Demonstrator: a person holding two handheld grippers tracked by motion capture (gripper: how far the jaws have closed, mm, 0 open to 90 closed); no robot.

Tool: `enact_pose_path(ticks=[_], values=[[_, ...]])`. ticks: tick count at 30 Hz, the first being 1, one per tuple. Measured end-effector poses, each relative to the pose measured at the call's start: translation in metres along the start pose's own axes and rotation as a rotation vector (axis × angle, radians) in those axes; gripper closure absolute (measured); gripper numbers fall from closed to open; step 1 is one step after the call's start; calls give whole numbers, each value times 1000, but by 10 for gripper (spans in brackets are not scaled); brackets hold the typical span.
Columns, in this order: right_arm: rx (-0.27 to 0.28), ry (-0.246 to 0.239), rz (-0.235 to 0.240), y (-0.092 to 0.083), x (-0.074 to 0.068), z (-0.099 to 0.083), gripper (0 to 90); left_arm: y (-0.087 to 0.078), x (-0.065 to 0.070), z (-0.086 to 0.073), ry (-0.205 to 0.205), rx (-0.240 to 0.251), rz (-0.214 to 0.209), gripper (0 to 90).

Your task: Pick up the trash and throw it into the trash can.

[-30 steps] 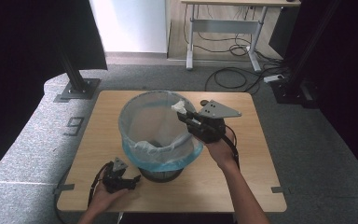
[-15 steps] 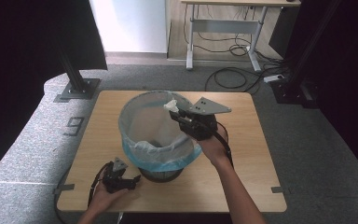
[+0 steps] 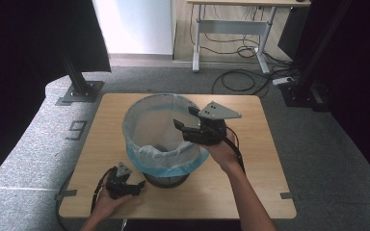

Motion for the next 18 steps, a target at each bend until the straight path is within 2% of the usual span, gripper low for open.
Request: enact_pose_path(ticks=[6,18], values=[[-19,12,-25,-14,8,-9,344,0,0,0,2,-1,1,144],[13,55,-97,-56,33,-29,346,0,0,0,2,-1,1,144]])
Point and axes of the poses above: each handheld gripper's, and its own axes: y roughly forward along the jaws, z roughly out of its top, x roughly to its right, the point moved 8 cm from there along y, roughly forward along the jaws, and after that the axes turned 2 degrees about x, right-handed, at the moved point
